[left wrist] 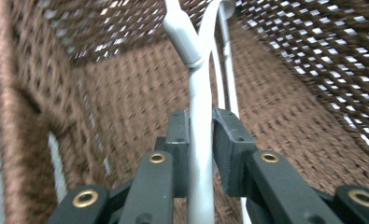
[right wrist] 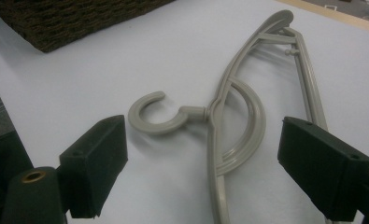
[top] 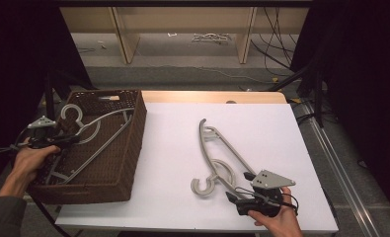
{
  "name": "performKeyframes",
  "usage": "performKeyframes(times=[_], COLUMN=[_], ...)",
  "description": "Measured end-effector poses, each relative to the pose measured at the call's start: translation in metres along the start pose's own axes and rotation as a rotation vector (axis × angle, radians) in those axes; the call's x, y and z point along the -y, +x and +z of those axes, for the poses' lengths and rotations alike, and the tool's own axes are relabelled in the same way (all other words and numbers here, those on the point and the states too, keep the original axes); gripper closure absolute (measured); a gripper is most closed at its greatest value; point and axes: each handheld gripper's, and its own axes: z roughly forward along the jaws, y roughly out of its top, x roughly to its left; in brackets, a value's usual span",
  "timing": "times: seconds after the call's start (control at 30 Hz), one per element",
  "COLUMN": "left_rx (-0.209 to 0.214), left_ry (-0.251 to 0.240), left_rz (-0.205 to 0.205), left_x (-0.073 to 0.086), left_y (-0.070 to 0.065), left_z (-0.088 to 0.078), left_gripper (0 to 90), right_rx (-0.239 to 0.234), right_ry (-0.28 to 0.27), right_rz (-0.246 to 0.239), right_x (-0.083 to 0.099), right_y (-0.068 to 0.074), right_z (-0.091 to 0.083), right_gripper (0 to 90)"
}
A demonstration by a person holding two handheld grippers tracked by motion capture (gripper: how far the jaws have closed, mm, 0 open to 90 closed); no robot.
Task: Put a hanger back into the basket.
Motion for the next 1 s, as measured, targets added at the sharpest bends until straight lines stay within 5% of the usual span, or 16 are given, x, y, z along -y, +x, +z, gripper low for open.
performKeyframes(times=[0.27, 0.37, 0.4, 0.47, 0.5, 0.6, 0.63, 0.67, 1.0], left_rx=[-0.049, -0.095, -0.111, -0.118, -0.122, -0.135, -0.147, -0.150, -0.101], left_ry=[-0.001, 0.017, -0.007, 0.036, -0.018, -0.036, -0.010, -0.048, -0.208], left_rz=[-0.062, -0.064, -0.096, -0.043, -0.092, -0.091, -0.062, -0.095, -0.063], left_x=[0.001, -0.002, -0.003, -0.005, -0.006, -0.009, -0.011, -0.011, -0.014], left_y=[0.003, 0.003, 0.000, 0.000, -0.004, -0.010, -0.011, -0.016, -0.067], left_z=[-0.002, -0.009, -0.009, -0.017, -0.016, -0.025, -0.030, -0.031, -0.068], left_gripper=[69.9, 61.6, 58.1, 55.0, 53.5, 47.2, 45.2, 43.2, 31.8], right_rx=[-0.003, -0.001, -0.002, -0.001, -0.005, -0.004, -0.003, -0.003, -0.011], right_ry=[0.000, 0.000, 0.000, -0.003, 0.004, 0.000, -0.001, 0.000, -0.002], right_rz=[-0.005, -0.002, -0.002, -0.003, 0.000, -0.001, 0.000, -0.001, -0.013], right_x=[0.000, 0.001, 0.001, 0.001, 0.001, 0.001, 0.001, 0.001, 0.000], right_y=[-0.001, -0.001, -0.001, -0.001, 0.000, 0.000, 0.000, 0.000, 0.001], right_z=[0.000, 0.000, 0.001, 0.001, 0.001, 0.002, 0.002, 0.002, 0.003], right_gripper=[16.8, 16.9, 16.9, 16.9, 16.9, 16.9, 16.9, 16.8, 16.9])
